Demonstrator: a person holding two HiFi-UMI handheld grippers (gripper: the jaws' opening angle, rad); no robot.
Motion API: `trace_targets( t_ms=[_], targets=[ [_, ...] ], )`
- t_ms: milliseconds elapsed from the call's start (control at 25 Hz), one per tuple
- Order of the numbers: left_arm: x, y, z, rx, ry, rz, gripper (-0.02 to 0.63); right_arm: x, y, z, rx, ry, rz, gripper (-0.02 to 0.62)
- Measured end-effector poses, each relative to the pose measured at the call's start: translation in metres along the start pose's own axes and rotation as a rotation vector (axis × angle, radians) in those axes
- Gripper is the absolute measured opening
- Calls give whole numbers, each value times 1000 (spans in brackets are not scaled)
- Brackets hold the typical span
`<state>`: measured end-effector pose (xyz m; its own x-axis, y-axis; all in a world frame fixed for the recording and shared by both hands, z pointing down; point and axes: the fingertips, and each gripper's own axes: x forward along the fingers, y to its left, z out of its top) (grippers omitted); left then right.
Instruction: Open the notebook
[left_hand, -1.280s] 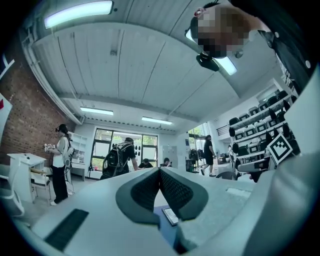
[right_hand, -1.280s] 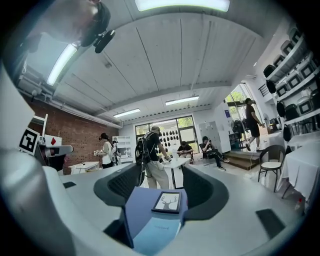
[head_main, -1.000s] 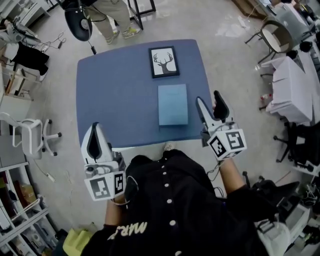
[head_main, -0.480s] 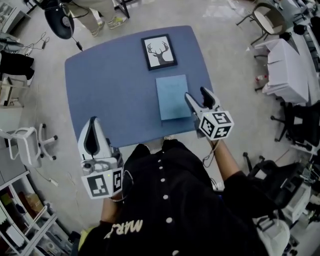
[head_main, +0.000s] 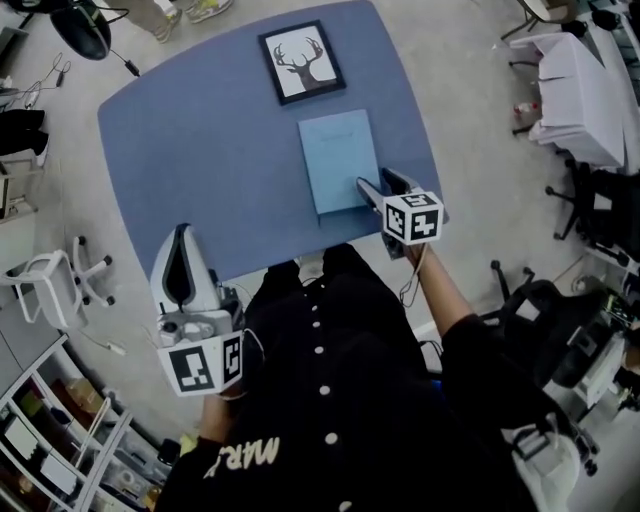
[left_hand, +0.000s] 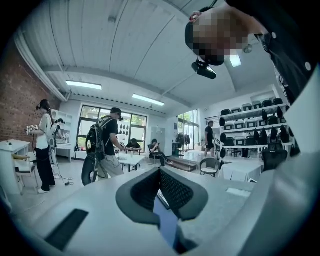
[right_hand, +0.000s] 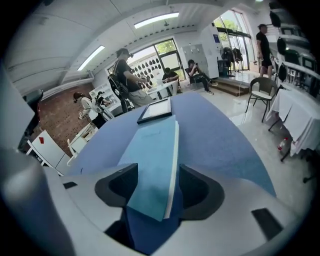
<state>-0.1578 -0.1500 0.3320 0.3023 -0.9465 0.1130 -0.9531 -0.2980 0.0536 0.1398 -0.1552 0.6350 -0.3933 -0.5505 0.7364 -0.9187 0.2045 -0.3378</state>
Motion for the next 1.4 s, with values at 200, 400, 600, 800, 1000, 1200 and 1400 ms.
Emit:
trace_targets(
  t_ms=[200,400,600,800,1000,1200,1400],
  targets=[
    [7,-5,-14,5,37,-11,3,9,-8,-17,21,45,-16,197],
    [9,-9,-20,7,54,-11,3,12,-14,-23,7,61,-35,144],
    [9,-10,-21,9,58,-9,3,2,-12,-14,-40,-4,-70,74],
    [8,-12,-19,9,53,-10,3,-8,-6,-5,-43,-67,-67,51],
    [5,-11,-14,4,38,-6,3,-22,8,6,-63,-109,-57,34],
    [0,-9,-8,0,21,-5,3,-37,29,18,-140,-142,-67,31],
    [-7,0,-4,-9,5,8,3,-51,66,35,-223,-159,-66,29]
  ],
)
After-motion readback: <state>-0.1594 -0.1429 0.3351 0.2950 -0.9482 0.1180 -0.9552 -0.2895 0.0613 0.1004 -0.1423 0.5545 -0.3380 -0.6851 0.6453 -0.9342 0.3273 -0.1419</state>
